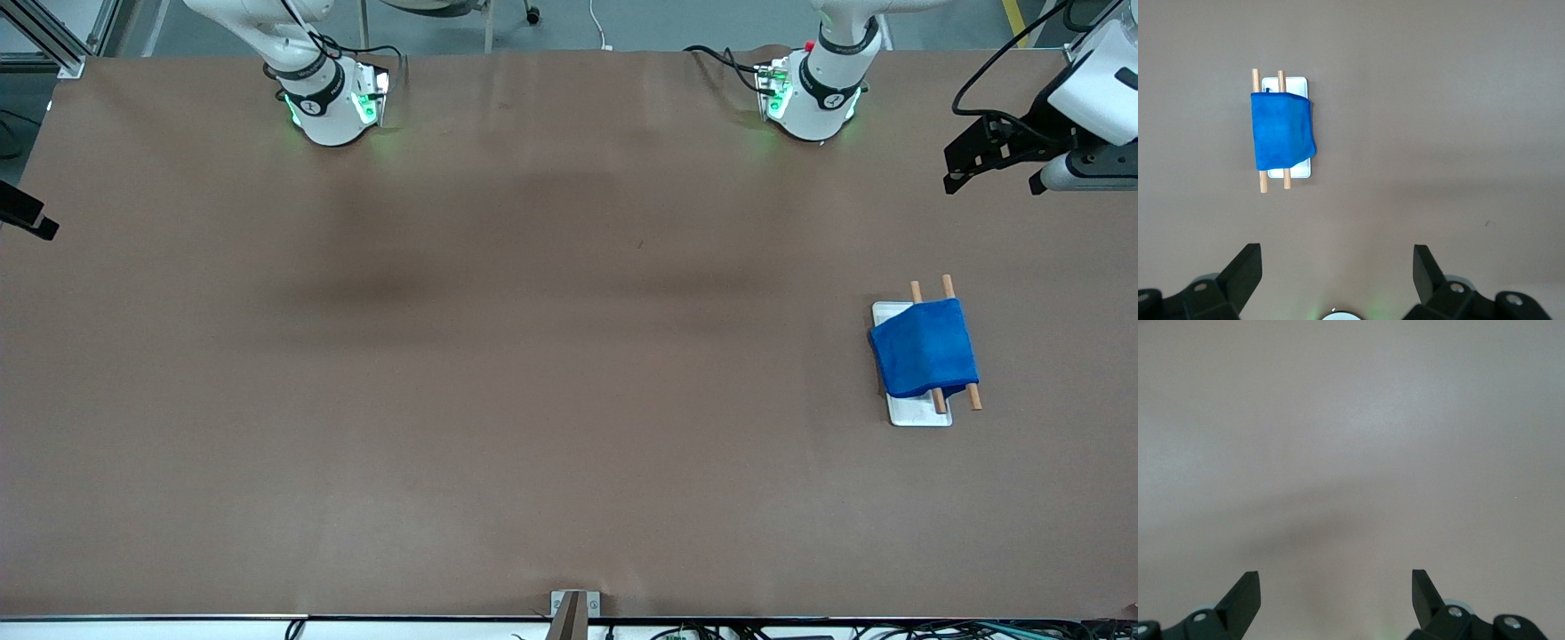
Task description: Right arm passes towel to left arm to hang
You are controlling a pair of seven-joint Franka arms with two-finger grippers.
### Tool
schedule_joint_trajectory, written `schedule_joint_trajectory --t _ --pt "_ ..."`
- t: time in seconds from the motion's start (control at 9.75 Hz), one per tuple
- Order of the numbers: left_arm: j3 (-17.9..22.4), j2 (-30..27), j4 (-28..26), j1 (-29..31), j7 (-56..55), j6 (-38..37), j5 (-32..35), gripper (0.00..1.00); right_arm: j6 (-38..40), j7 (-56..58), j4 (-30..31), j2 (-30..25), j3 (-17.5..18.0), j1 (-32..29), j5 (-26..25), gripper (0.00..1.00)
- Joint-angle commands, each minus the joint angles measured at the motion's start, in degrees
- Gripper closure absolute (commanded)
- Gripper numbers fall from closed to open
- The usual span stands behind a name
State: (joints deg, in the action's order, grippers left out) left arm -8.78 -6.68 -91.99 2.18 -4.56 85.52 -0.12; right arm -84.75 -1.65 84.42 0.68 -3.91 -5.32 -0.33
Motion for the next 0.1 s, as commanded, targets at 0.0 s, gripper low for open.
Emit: schedule_joint_trajectory --t 0.0 --pt "0.60 -0.70 -2.67 -0.34 0.70 0.17 0.12 0.00 0.46 0.42 0.04 -0.33 0.30 -0.40 -0.29 0.00"
